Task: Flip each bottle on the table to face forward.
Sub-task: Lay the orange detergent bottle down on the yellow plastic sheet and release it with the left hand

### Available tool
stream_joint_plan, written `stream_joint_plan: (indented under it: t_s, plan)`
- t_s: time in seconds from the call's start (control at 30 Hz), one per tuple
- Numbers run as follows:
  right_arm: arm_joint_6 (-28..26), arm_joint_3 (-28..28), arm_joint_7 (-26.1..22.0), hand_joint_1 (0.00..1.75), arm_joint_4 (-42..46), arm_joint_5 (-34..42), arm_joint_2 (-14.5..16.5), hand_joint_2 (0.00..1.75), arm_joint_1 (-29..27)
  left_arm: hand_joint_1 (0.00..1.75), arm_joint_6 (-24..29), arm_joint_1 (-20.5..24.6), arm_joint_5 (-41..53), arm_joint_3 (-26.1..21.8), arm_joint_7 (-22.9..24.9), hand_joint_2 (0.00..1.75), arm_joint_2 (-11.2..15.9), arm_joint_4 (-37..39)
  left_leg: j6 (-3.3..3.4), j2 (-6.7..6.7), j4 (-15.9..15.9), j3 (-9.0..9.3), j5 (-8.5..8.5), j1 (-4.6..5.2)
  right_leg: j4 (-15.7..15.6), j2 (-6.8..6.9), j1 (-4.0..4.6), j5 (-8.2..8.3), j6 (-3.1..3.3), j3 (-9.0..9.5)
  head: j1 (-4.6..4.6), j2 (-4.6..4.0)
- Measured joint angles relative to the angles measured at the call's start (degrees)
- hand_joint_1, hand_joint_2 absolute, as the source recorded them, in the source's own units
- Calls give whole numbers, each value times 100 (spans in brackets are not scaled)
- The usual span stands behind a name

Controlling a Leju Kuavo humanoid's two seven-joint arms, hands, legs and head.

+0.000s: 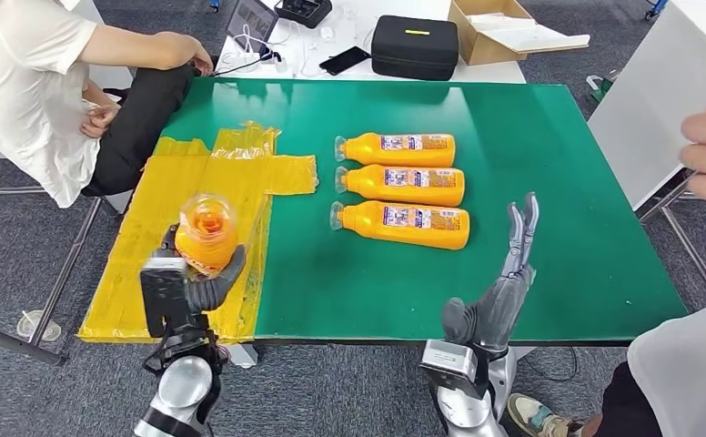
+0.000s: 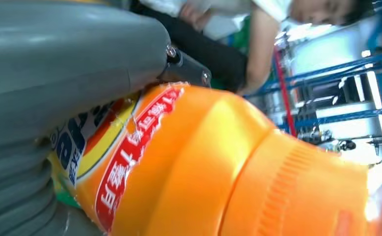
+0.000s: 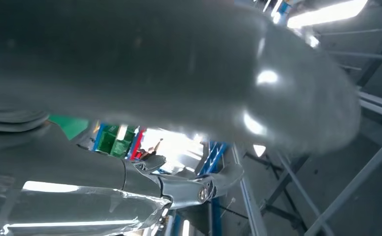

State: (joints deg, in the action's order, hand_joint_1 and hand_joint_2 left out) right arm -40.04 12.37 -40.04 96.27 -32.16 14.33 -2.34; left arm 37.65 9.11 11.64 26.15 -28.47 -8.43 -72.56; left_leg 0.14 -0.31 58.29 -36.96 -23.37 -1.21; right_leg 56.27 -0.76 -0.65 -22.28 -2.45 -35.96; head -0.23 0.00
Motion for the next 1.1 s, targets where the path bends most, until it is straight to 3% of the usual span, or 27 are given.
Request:
stream_joint_plan:
  t_s: [0.17,0.4,0.57,0.6,0.63,0.7,0.73,0.77,0.83,0.87,0.97,1.1]
  plan:
    - [0,-28,0,0,23,74,28,0,2,175,114,167,494,34,138,175,115,360,0,0,0,-1,0,0,0,0,-1,0,0,-1,1,1]
    - [2,77,0,0,-32,440,25,0,92,175,110,705,3117,10,1198,175,365,1329,-2,-3,0,-3,2,0,1,2,0,1,0,-1,-1,1]
    - [2,147,0,0,-103,501,23,0,134,171,25,948,3480,10,1419,175,488,1800,-4,-2,0,-2,4,-1,2,2,0,1,0,-1,1,0]
    - [2,165,0,0,-120,536,20,0,145,165,-74,1002,3638,11,1513,175,509,1902,-4,-3,0,-3,4,-1,2,2,0,1,0,-1,2,0]
    - [2,184,0,0,-139,581,16,0,158,148,-207,1066,3824,16,1616,175,532,2021,-4,-3,0,-3,4,-1,2,3,0,1,0,-1,2,0]
    - [2,224,0,0,-190,676,4,0,188,94,-538,1217,4159,29,1754,175,575,2327,-4,-2,0,-4,3,-1,2,2,0,0,1,-2,1,0]
    - [2,246,0,0,-218,720,-3,0,203,80,-686,1289,4287,39,1780,175,592,2485,-4,-2,0,-4,3,0,2,2,0,0,1,-2,0,0]
    - [2,272,0,0,-247,768,-13,0,218,93,-819,1362,4422,58,1781,175,606,2649,-4,-2,0,-4,3,0,2,2,0,1,1,-2,1,1]
    - [2,345,0,0,-307,857,-37,0,255,144,-1025,1505,4719,149,1730,175,642,2979,-4,-2,0,-4,4,0,2,2,0,1,1,-1,1,1]
    - [2,387,0,0,-339,894,-51,0,275,161,-1119,1569,4844,208,1689,175,665,3146,-4,-2,0,-3,4,0,2,2,0,1,1,-1,1,1]
    - [2,486,0,0,-429,960,-90,0,305,170,-1367,1699,4984,333,1593,175,730,3599,-4,-1,0,-3,4,0,2,1,0,1,0,-3,1,2]
    - [2,584,0,0,-533,1040,-146,0,325,168,-1683,1885,5008,432,1523,175,766,4069,-5,-11,0,-2,5,-1,3,9,0,0,1,2,1,1]
